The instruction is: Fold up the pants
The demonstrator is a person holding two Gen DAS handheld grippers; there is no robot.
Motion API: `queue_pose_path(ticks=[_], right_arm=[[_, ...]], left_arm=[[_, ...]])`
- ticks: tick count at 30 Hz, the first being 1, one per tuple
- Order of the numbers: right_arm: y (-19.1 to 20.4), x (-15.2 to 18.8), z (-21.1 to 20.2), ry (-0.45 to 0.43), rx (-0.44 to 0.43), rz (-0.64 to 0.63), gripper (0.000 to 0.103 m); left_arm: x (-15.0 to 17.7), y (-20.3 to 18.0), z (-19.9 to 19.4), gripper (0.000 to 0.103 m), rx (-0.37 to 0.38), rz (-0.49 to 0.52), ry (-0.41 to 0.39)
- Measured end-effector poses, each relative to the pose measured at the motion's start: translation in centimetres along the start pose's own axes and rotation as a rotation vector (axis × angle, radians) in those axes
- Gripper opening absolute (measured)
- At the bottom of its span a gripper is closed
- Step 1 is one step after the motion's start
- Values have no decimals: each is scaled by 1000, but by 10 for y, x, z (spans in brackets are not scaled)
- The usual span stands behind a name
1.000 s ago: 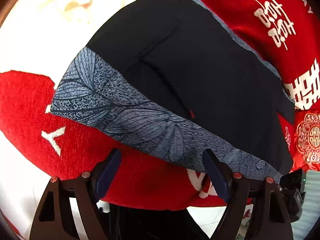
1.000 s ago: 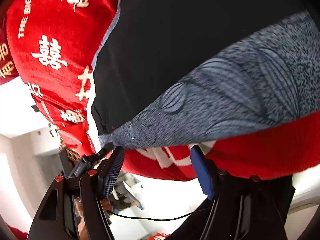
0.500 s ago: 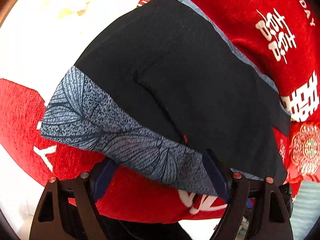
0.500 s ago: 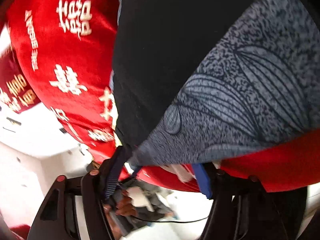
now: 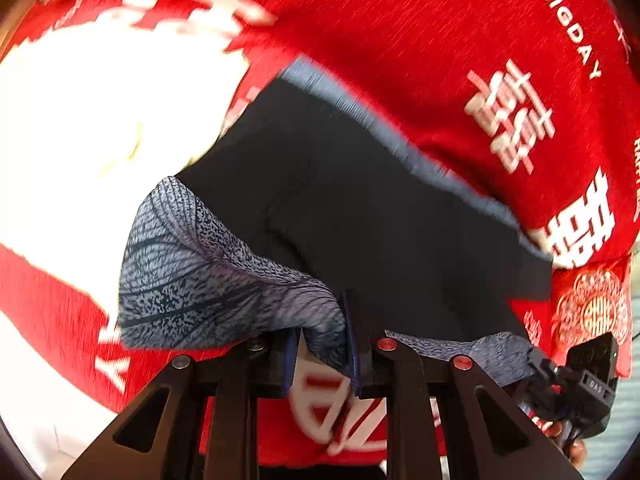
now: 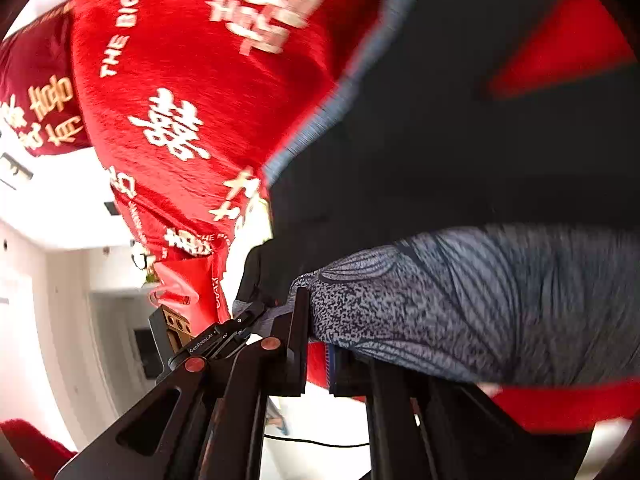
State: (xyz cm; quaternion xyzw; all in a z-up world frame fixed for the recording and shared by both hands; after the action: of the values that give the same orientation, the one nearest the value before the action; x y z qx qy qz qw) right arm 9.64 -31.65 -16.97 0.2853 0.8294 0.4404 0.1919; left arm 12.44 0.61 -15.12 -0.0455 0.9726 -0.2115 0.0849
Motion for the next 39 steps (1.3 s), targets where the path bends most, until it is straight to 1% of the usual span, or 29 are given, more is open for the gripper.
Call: queue_pose_path(ticks=[1, 3, 4, 5, 8, 9, 10, 11, 12, 13, 14, 15, 17, 19, 20, 21, 22, 23, 25, 26, 28, 29, 31, 32, 33, 35, 37, 38, 39], right_arm=[[4, -23, 1, 8, 0, -23, 7], [10, -51, 9, 25, 16, -42, 8], [11, -75, 16, 41, 26, -60, 8], [11, -90, 21, 51, 39, -74, 8], [4, -140, 52, 102, 123, -135, 10], [1, -149, 58, 110, 143, -148, 10], [-6, -162, 67, 123, 169, -165, 10], [-14, -175, 77, 132, 203, -182, 11], [-20, -183, 84, 140, 223, -190, 11], [-27, -192, 94, 151, 246, -194, 11], [-38, -198, 104, 169, 273, -194, 11], [-41, -205, 113, 183, 292, -193, 11], [-50, -213, 128, 222, 333, -196, 12], [-44, -214, 129, 239, 343, -212, 19], [-37, -214, 126, 240, 342, -224, 35], [-32, -213, 124, 238, 341, -231, 63], [-21, -214, 119, 223, 338, -244, 76], [-8, -212, 109, 197, 332, -272, 83], [10, -204, 101, 207, 323, -336, 83], [15, -200, 102, 219, 347, -373, 82], [13, -198, 110, 239, 418, -430, 75], [3, -200, 119, 260, 478, -444, 71], [-29, -204, 131, 306, 522, -396, 67], [-44, -207, 134, 316, 511, -370, 63], [-44, -209, 130, 292, 488, -371, 63], [-37, -210, 116, 287, 455, -367, 64], [-34, -206, 92, 263, 425, -349, 70], [-34, -203, 80, 254, 414, -342, 75], [-34, -198, 66, 243, 402, -334, 76]], left_arm=[[-13, -10, 0, 22, 6, 0, -23], [-38, -25, 4, 22, 9, 3, -63], [-53, -33, 9, 22, 2, 7, -85], [-67, -42, 16, 22, -6, 12, -108], [-104, -58, 45, 22, -42, 14, -144], [-119, -62, 58, 23, -55, 11, -163], [-127, -66, 66, 27, -72, 15, -179], [-134, -69, 73, 36, -100, 23, -196], [-141, -73, 82, 52, -140, 30, -217], [-151, -83, 94, 59, -187, 33, -240], [-155, -84, 98, 68, -213, 32, -256], [-158, -84, 105, 68, -233, 29, -262], [-158, -79, 111, 68, -260, 31, -239], [-151, -78, 111, 68, -290, 58, -223], [-147, -78, 108, 68, -305, 79, -215], [-141, -79, 105, 68, -321, 105, -208], [-133, -76, 97, 68, -331, 128, -203], [-128, -78, 95, 68, -332, 149, -195], [-120, -83, 103, 72, -348, 205, -163], [-119, -86, 111, 83, -363, 232, -151], [-121, -91, 130, 84, -404, 258, -152], [-122, -92, 139, 84, -416, 259, -150], [-128, -88, 164, 85, -477, 236, -142], [-130, -91, 169, 92, -488, 250, -165], [-129, -97, 172, 94, -510, 282, -187], [-129, -108, 178, 94, -545, 335, -176], [-126, -116, 176, 94, -515, 330, -125], [-123, -119, 172, 94, -500, 325, -109], [-116, -126, 167, 94, -482, 324, -100]])
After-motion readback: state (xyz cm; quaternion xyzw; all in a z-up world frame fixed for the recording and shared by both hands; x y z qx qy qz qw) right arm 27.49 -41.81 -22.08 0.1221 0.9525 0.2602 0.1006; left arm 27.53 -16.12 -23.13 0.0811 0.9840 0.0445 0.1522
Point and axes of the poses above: each gripper's, at about its wrist camera, not at the fingertips, and z roughly the way its jaws point, y to its left, x to its underside, the point moved 3 cm from there along z, roughly the way its jaws point, and after that the axes turned 6 degrees about -z, right-handed, at the moved point
